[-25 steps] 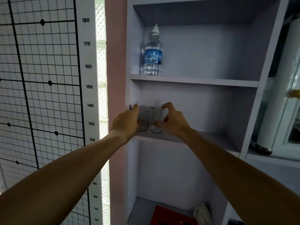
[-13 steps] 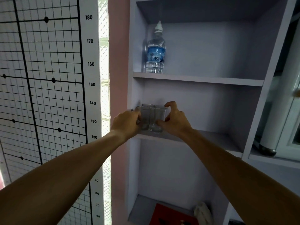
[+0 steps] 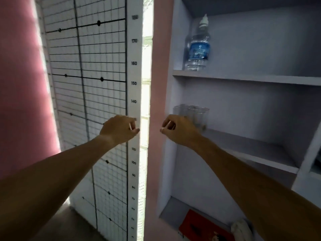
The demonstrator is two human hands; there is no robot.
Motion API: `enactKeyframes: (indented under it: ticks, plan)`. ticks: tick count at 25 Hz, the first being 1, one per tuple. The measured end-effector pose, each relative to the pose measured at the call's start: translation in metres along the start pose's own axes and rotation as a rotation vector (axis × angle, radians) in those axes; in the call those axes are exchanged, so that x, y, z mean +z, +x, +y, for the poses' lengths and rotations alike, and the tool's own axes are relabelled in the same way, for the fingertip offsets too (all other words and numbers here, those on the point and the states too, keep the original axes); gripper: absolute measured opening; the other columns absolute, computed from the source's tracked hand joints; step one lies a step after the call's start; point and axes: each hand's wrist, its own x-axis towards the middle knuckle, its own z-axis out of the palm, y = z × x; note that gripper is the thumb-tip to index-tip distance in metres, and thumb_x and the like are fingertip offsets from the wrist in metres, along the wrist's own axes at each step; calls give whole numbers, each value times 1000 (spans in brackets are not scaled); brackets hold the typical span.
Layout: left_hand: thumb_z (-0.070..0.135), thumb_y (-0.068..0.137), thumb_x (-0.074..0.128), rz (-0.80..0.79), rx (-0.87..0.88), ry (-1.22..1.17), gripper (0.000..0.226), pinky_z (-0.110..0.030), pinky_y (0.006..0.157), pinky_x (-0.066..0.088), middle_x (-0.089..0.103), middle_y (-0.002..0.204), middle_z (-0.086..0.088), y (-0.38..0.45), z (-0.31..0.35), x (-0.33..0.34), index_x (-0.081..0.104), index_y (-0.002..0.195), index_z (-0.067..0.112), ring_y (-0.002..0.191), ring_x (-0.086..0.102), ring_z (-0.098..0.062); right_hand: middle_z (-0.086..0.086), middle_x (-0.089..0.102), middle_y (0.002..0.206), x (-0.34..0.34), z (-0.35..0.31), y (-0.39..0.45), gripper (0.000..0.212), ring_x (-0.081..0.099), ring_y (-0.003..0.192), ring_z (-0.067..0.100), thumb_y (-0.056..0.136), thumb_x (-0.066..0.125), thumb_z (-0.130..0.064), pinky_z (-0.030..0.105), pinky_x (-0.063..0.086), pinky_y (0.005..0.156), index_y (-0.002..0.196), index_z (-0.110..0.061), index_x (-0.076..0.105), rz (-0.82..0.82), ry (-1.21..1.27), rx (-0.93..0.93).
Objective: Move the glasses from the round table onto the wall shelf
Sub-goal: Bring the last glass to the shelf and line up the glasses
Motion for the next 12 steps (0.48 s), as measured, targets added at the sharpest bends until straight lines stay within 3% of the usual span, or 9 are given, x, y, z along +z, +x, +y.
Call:
enactKeyframes:
  ticks: [4,8,12]
  plan:
    - [52,77,66,-10,-208,96,23,-25,57,39,64,71,14,-58,-64,-43,58,69,33,69,60,-11,-14,65,69,62,-63,14,13,62,63,2,76,74,-42,19,45,56,72,-36,62,-119,103,-139]
    - [49,79,66,-25,-395,201,26,-30,66,44,59,70,14,-133,-137,-106,54,64,31,77,61,-19,-11,67,78,129,-151,14,12,64,71,8,77,74,-42,25,51,61,83,-35,65,-278,192,-265]
    - [45,82,63,-42,-570,350,22,-36,77,53,66,86,-1,-223,-209,-175,61,77,24,83,62,-26,-9,68,80,188,-252,6,12,65,72,7,78,73,-38,23,51,62,85,-31,66,-386,265,-383]
